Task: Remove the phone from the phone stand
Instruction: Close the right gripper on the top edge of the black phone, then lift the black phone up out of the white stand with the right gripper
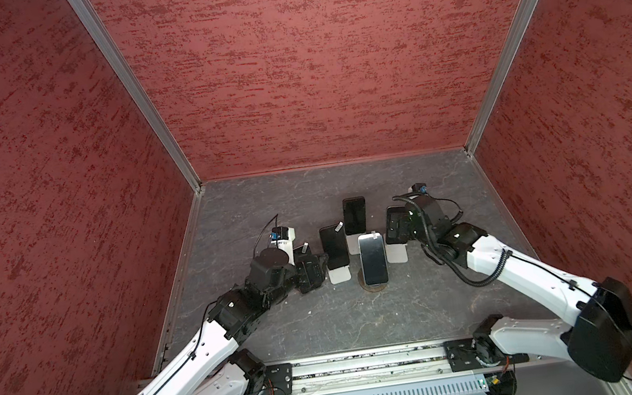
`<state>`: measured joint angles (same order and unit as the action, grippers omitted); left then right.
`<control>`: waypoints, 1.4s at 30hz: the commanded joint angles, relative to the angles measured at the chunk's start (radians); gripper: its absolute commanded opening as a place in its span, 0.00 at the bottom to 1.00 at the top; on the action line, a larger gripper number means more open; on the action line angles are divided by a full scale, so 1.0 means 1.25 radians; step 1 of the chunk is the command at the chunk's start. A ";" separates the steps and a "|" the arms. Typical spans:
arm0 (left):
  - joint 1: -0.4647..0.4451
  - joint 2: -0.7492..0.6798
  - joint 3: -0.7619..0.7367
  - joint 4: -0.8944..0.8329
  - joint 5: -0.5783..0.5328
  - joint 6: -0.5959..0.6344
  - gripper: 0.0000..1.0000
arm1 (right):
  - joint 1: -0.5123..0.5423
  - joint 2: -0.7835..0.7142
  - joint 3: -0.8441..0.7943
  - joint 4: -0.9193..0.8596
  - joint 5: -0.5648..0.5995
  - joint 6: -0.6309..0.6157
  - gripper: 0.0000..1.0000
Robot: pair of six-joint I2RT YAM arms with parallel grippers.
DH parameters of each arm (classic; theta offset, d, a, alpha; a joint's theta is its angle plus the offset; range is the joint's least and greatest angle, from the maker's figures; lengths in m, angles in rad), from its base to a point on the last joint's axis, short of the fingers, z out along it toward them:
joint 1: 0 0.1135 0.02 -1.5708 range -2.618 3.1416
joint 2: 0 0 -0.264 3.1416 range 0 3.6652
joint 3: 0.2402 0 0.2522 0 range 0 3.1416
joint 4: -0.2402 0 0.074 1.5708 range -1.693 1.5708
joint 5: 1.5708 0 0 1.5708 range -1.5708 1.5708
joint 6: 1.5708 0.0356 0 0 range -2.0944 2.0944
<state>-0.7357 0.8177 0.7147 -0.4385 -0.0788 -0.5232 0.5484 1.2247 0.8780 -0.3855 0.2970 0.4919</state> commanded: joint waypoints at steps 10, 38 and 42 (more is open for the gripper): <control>-0.027 0.031 0.016 0.057 -0.051 0.035 0.99 | 0.004 0.079 0.029 0.059 0.031 -0.030 0.99; -0.029 0.075 0.037 0.069 -0.065 0.056 0.99 | 0.004 0.159 0.007 0.165 0.102 -0.016 0.91; -0.030 0.078 0.037 0.073 -0.065 0.055 0.99 | 0.004 0.173 0.006 0.170 0.102 -0.013 0.89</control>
<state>-0.7689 0.9127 0.7334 -0.3801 -0.1440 -0.4736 0.5484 1.4292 0.8871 -0.2001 0.3977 0.4591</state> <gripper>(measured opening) 0.994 0.892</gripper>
